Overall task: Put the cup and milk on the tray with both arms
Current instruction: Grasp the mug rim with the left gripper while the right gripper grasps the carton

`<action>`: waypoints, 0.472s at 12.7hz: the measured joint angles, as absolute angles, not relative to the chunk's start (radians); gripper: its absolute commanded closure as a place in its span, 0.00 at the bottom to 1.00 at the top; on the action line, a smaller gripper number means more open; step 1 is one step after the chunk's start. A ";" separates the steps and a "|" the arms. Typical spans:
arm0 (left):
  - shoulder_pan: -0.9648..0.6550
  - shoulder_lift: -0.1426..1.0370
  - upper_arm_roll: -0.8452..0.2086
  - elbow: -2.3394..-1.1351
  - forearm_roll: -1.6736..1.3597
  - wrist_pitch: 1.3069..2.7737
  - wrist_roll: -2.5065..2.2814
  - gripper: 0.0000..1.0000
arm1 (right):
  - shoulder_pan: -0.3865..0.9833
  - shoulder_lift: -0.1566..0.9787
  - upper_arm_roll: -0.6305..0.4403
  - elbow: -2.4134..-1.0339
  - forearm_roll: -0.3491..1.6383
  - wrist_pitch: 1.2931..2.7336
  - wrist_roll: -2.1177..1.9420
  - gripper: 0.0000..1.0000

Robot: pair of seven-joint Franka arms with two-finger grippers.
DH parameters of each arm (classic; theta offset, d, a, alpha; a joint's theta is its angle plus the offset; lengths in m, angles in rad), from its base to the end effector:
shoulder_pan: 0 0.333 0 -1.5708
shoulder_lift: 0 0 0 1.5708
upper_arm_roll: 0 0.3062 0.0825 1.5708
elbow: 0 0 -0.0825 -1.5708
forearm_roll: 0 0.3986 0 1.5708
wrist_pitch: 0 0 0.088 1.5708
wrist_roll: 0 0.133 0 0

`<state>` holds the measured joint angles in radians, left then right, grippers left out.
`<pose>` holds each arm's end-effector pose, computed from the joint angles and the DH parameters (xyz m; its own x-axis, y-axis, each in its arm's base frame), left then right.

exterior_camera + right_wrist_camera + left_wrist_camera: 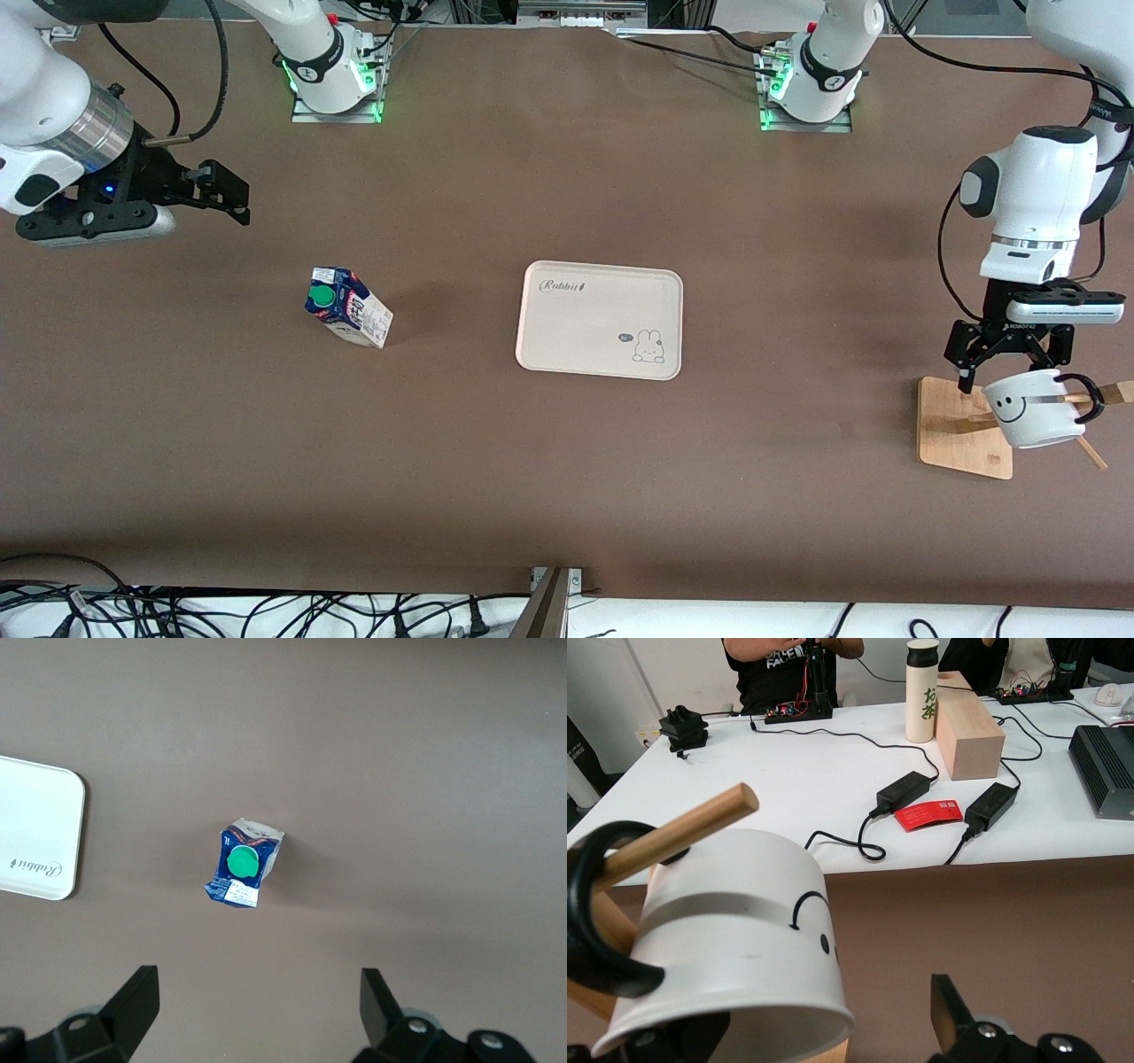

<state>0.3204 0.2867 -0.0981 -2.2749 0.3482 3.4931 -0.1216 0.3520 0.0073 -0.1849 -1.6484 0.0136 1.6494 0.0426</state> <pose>0.6006 0.0925 0.3042 0.6051 -0.0475 0.7947 0.0075 -0.9978 -0.0653 0.5677 0.0978 0.5535 0.9924 0.1231 -0.0067 0.1230 -0.9923 -0.0119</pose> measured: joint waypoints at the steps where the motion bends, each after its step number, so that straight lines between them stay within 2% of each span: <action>1: 0.320 0.288 -0.099 -2.273 0.348 3.493 -0.122 0.00 | 0.352 0.007 -0.185 -1.648 0.014 1.650 0.043 0.00; 6: 0.320 0.288 -0.113 -2.273 0.349 3.493 -0.122 0.00 | 0.352 0.008 -0.185 -1.648 0.015 1.658 0.043 0.00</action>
<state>0.3201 0.2879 -0.1126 -2.2730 0.3495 3.4931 -0.1216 0.3520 0.0078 -0.1850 -1.6484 0.0152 1.6583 0.0427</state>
